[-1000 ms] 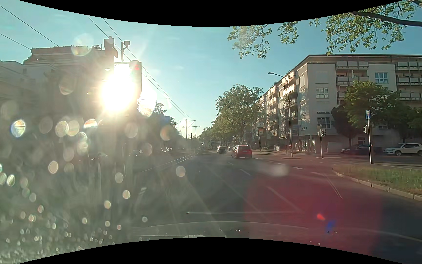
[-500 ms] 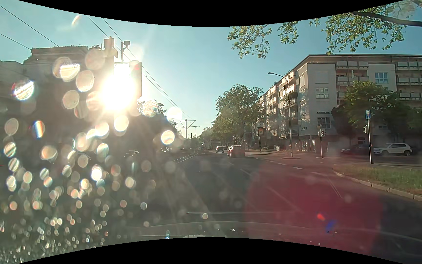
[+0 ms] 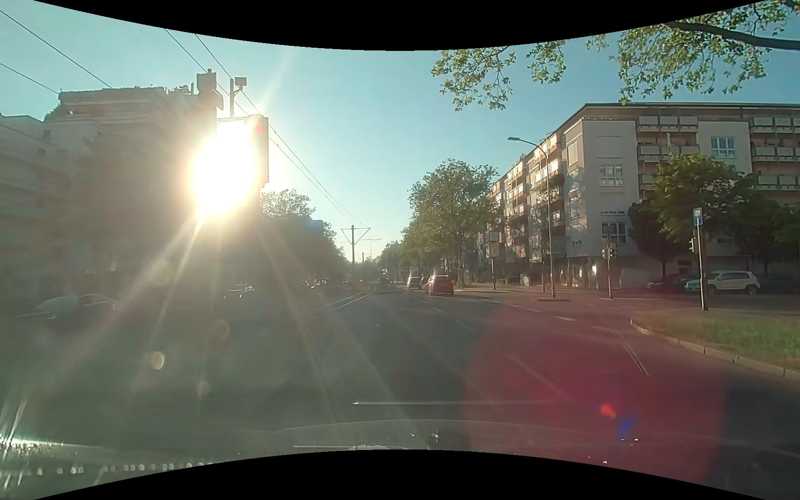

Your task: Follow the waypoints while adhering to traffic rules and regulations

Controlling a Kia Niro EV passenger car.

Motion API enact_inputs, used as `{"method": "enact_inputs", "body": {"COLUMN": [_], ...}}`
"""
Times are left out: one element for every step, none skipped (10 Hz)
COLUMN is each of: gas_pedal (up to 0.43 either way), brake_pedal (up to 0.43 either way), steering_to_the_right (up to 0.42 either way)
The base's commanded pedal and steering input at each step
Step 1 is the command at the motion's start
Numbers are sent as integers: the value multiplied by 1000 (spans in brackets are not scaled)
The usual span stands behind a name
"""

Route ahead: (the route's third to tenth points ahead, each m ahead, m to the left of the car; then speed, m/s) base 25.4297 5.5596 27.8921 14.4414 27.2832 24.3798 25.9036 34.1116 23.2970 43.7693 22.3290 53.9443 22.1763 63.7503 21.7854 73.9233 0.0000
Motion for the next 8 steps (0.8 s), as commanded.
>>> {"method": "enact_inputs", "body": {"gas_pedal": [0, 0, 0, 0, 0, 0, 0, 0], "brake_pedal": [226, 226, 226, 226, 226, 226, 226, 226], "steering_to_the_right": [0, 0, 0, 0, 0, 0, 0, 0]}}
